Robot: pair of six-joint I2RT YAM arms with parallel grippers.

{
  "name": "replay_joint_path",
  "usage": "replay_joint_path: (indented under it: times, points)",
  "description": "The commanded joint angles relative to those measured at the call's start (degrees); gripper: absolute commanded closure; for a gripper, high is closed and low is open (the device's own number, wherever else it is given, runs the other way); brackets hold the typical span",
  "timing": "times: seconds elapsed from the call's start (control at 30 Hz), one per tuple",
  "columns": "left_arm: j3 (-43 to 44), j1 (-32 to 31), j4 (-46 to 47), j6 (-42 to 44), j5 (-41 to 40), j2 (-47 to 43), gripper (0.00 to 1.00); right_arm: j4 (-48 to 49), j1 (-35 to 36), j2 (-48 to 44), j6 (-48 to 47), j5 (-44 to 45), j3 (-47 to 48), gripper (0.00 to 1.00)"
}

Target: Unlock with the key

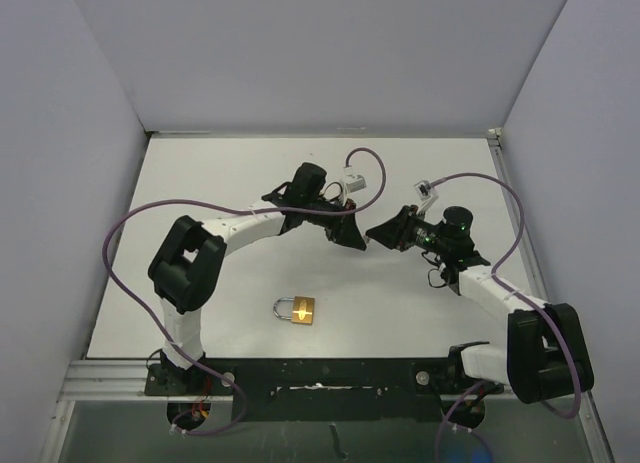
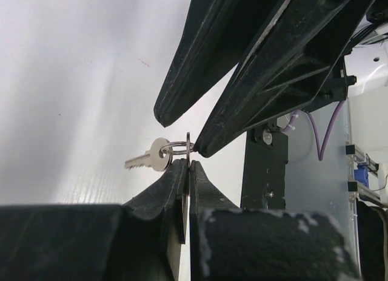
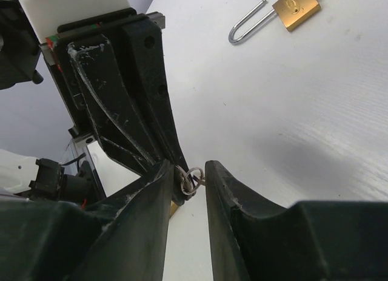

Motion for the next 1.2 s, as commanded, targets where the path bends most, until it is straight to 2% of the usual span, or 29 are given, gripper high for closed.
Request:
replay_joint_path:
  times: [0.0,0.67,0.77,0.97,1.0,1.07,1.13,1.17]
  points:
    - [2.53,-0.18,2.97,-0.67,1.77,0.52,1.00,6.09,-0.30,0.22,0.95,-1.90,-0.27,0.73]
    - [3.40,-0.49,5.32,-2.30,2.55,1.01,1.00,8.26,-0.36,1.67,1.72,-3.52,-1.30,0.78]
    - [3.40,-0.65,5.88,-2.54,2.94,1.06,1.00,8.97,-0.32,1.85,2.04,-3.66,-1.43,0.81]
    - [3.17,-0.65,7.09,-3.49,2.91,1.14,1.00,10.27,-0.31,2.33,2.69,-4.16,-1.68,0.93]
    - [3.16,-0.64,7.25,-3.66,2.70,1.13,0.98,10.53,-0.31,2.34,2.91,-4.18,-1.75,0.96]
    - [2.94,-0.71,7.43,-3.86,2.06,0.99,0.85,10.72,-0.30,2.35,3.14,-4.12,-1.77,0.99]
    - [2.45,-0.61,8.17,-4.27,1.70,0.74,0.76,10.94,-0.35,2.41,3.48,-3.99,-1.96,1.00]
    - [2.18,-0.61,8.37,-4.39,1.42,0.59,0.68,11.14,-0.36,2.43,3.61,-3.94,-1.95,1.00]
